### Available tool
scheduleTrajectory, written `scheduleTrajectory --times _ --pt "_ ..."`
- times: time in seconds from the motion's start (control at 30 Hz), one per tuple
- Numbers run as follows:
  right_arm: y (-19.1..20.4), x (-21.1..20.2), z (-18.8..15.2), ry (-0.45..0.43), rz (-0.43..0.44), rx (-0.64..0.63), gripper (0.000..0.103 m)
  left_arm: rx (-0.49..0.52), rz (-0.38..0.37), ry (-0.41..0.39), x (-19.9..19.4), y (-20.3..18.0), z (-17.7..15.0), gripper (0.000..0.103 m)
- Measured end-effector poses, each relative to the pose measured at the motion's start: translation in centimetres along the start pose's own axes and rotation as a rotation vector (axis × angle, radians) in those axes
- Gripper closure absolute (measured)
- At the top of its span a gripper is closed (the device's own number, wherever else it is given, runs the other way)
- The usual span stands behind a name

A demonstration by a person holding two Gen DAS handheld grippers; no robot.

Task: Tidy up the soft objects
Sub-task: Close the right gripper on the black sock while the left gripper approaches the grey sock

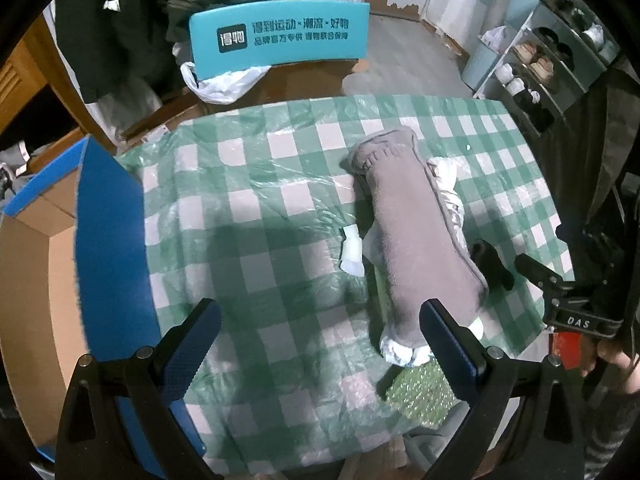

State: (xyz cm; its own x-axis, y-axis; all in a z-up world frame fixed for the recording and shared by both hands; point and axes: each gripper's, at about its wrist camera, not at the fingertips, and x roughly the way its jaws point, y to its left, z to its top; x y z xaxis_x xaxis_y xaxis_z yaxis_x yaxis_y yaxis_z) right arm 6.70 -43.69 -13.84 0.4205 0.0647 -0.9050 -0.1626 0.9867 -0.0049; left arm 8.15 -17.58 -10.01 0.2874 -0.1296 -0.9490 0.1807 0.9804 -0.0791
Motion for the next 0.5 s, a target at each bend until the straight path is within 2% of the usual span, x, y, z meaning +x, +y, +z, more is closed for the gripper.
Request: scheduleTrajectory --times 0.2,0.5 --pt "0.1 1.7 -0.6 0.039 0.039 0.000 0.002 0.017 0.011 0.036 2.6 -1.2 0.1 0.002" --pt "1.1 4.4 -1.2 0.090 0.025 -0.059 0.002 -0.002 -0.015 0.082 5.3 -1.5 0.4 0.002"
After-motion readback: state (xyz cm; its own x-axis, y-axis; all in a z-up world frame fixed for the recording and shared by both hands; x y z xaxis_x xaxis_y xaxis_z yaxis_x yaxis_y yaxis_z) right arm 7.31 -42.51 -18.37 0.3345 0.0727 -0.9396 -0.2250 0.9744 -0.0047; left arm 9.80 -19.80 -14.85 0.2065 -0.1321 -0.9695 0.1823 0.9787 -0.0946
